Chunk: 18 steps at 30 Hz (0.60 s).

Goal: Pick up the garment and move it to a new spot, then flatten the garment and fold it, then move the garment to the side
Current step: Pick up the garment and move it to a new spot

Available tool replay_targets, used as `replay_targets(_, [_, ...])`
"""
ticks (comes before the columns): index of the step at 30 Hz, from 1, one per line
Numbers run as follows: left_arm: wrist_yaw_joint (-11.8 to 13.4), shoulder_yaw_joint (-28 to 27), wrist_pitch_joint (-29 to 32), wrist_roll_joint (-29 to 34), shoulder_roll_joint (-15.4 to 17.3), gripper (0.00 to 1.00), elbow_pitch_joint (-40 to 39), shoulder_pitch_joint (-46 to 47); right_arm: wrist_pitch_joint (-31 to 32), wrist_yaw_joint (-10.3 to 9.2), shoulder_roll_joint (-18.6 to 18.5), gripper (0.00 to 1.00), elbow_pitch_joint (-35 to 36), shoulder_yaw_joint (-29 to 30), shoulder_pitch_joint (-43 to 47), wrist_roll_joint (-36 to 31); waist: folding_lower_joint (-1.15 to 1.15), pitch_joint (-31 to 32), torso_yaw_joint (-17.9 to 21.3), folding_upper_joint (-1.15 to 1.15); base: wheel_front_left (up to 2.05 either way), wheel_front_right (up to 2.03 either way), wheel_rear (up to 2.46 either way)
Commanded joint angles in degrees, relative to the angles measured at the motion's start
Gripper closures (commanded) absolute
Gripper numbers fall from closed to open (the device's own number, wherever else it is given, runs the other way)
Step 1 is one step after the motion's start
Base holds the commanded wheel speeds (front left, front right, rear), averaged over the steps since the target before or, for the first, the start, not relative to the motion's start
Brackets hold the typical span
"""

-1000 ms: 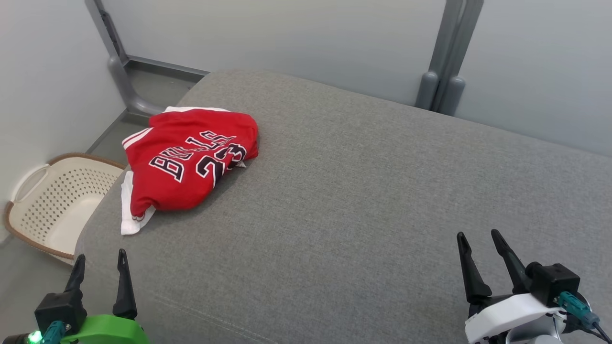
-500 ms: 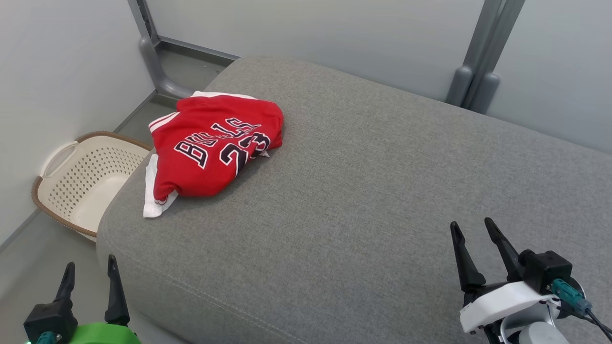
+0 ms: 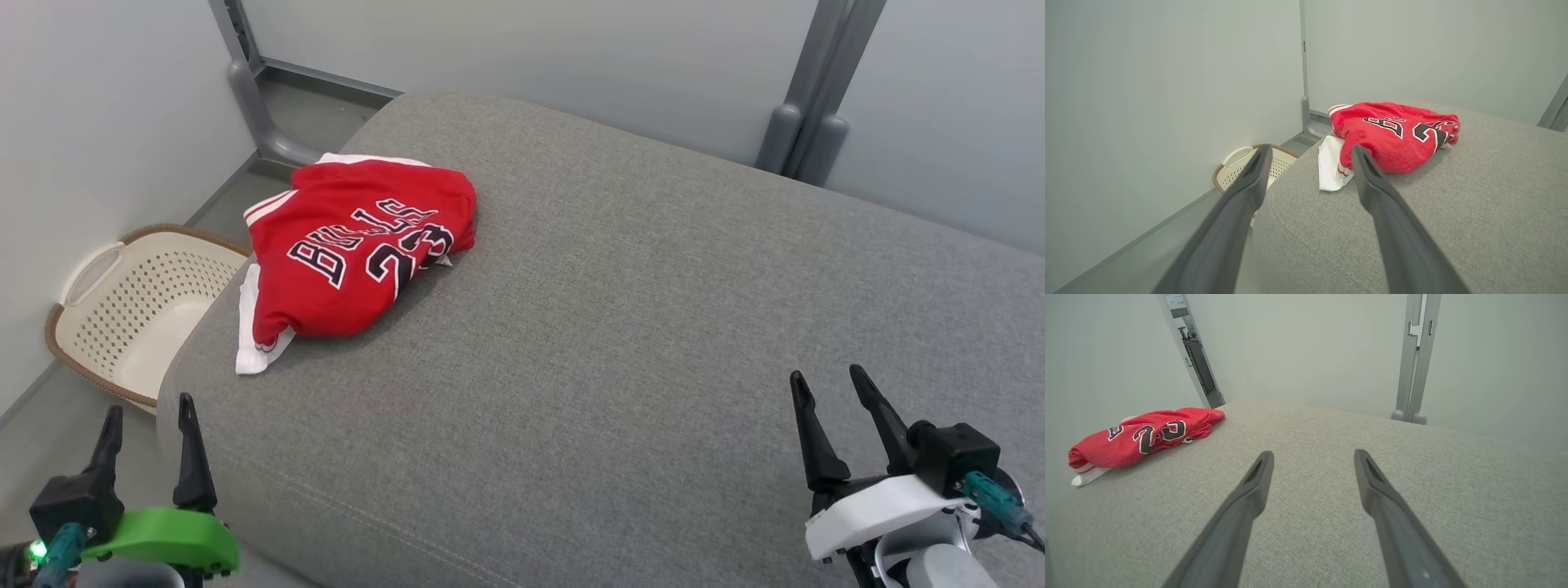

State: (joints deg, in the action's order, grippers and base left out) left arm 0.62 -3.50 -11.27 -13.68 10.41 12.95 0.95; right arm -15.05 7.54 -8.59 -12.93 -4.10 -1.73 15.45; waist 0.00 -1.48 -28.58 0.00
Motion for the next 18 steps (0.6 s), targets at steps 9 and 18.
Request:
replay_targets(9, [-0.77, -1.13, -1.35, -1.75, 2.61, 0.0, 2.27, 14.52, 1.76, -0.11, -3.13, 0.0, 3.94, 2.97, -2.28, -1.98, 0.0, -8.21, 9.03, 0.0, 0.0, 0.0, 0.0])
replay_targets(18, [-1.34, -3.58, -1.82, -2.96, 7.33, 0.0, 5.8, 29.04, 2.91, -0.11, -5.3, 0.0, 8.45, 6.17, -4.13, -2.92, 0.0, -16.78, 17.3, 0.0, 0.0, 0.0, 0.0])
